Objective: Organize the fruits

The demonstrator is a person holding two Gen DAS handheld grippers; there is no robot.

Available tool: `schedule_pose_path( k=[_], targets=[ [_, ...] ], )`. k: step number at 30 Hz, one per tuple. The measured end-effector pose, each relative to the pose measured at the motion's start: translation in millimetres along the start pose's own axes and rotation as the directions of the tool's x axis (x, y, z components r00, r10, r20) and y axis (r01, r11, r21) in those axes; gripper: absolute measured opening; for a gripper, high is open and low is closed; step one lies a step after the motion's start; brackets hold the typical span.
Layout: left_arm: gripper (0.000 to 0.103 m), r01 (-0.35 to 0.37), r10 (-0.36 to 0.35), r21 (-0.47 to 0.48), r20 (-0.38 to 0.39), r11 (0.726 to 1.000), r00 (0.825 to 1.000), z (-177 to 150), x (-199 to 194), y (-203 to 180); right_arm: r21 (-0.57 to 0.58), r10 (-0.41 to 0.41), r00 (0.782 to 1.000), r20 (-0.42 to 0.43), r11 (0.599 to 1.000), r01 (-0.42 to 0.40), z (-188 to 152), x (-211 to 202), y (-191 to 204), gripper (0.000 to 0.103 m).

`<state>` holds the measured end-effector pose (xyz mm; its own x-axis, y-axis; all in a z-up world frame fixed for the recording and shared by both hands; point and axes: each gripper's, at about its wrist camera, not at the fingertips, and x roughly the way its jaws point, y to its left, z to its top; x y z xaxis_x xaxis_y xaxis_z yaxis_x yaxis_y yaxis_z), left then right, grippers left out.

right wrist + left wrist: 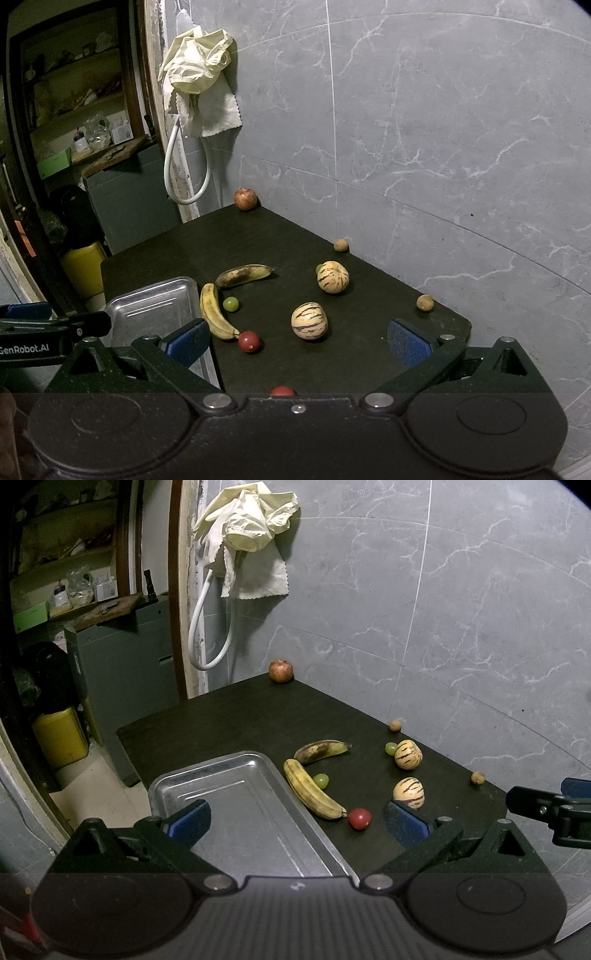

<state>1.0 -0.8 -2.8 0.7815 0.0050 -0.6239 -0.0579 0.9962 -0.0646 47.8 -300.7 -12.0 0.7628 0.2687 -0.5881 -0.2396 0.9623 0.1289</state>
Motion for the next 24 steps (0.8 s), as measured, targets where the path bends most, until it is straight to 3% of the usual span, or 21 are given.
schedule_pose_path(
  k=[24],
  targets=[
    [0.103, 0.001, -0.001, -0.001, -0.004, 1.0, 1.0, -7.2, 0.6, 1.0, 0.002, -0.005, 1.0, 0.0, 1.0, 0.005, 0.0, -0.8, -2.8, 0.102]
  ],
)
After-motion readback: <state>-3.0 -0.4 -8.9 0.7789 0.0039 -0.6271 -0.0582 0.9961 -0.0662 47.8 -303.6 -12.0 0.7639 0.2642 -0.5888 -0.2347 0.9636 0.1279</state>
